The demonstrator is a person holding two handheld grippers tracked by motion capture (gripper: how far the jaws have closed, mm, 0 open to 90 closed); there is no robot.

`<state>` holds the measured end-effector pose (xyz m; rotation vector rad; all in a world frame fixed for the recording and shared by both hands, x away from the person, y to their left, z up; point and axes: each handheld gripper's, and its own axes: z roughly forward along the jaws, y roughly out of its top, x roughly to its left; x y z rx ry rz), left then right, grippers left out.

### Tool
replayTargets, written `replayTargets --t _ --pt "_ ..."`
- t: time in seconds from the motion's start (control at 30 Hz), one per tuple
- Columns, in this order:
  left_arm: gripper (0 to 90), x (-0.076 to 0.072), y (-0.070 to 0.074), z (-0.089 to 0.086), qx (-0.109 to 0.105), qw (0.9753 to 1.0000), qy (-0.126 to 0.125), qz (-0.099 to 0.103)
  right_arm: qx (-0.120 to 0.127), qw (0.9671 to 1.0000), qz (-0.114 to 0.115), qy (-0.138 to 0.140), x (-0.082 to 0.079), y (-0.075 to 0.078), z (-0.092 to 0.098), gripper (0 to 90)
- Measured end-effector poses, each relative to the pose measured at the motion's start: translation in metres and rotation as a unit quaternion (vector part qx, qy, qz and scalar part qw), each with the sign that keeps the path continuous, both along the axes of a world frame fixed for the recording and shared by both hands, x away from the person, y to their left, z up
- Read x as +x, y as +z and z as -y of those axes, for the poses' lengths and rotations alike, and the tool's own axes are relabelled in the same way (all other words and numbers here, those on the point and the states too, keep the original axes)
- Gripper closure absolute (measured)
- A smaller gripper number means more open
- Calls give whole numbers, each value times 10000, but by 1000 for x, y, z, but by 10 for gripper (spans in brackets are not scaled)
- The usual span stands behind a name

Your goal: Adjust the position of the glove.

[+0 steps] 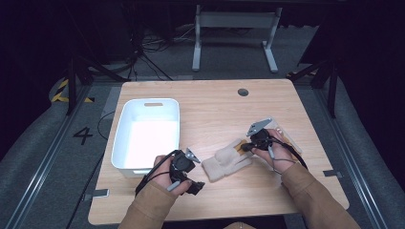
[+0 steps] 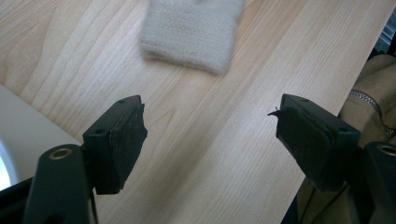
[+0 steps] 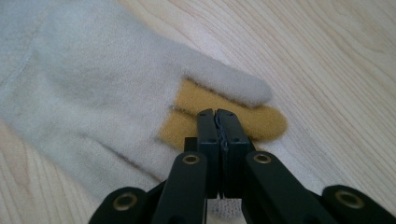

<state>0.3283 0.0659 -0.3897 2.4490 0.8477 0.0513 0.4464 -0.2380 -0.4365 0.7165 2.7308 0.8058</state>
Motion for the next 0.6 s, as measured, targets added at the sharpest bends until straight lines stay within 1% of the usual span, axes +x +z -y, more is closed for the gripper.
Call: replayTargets --t 0.1,0.13,0.27,0.3,0.43,0.6 --pt "247 0 0 0 7 10000 -6 7 -35 10000 -33 -1 0 0 0 900" --pt "246 1 0 1 9 10000 -17 6 -51 9999 -96 -10 -1 -1 1 900" --pt "246 2 0 3 6 10000 -32 16 -65 9998 -170 -25 -3 0 4 900" --pt "247 2 0 4 -4 10000 -52 -6 -79 9997 -228 -53 -5 0 6 900" --pt "247 4 0 6 -5 10000 -93 8 -104 9994 -312 -97 -9 1 9 900" --pt "247 6 1 11 -30 9999 -164 23 -137 9992 -359 -83 -15 2 12 900"
